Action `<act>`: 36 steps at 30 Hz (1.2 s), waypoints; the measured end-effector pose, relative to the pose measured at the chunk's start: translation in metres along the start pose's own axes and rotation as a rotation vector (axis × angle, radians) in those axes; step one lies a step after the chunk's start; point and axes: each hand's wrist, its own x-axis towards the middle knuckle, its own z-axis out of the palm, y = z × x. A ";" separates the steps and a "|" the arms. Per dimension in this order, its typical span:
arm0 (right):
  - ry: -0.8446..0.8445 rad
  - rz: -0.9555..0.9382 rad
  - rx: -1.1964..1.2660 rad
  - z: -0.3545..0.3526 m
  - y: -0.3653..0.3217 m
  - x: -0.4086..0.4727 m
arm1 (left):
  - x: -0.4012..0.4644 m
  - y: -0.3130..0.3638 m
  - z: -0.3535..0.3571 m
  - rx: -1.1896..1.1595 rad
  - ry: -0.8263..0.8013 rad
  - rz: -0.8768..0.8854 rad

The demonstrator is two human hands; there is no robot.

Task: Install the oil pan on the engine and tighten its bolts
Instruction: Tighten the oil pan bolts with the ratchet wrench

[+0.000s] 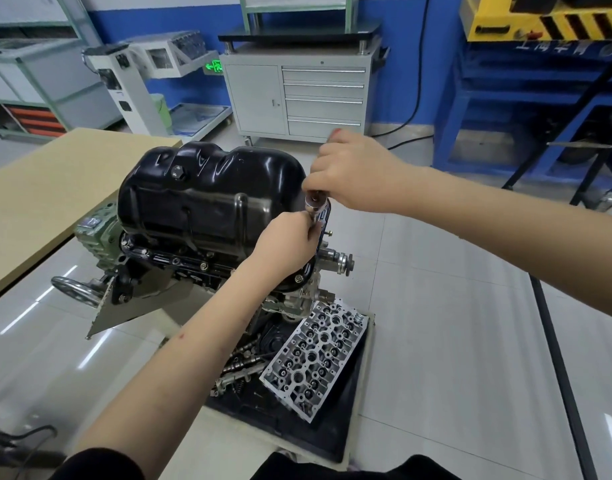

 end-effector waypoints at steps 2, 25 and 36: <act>-0.001 0.060 0.028 0.001 -0.005 0.000 | 0.000 -0.002 0.002 -0.018 0.017 -0.017; -0.105 0.314 0.247 -0.002 -0.013 -0.005 | 0.006 0.001 0.008 -0.012 0.108 -0.040; -0.161 0.322 0.218 -0.010 -0.007 -0.001 | 0.002 0.001 0.006 -0.015 0.083 -0.006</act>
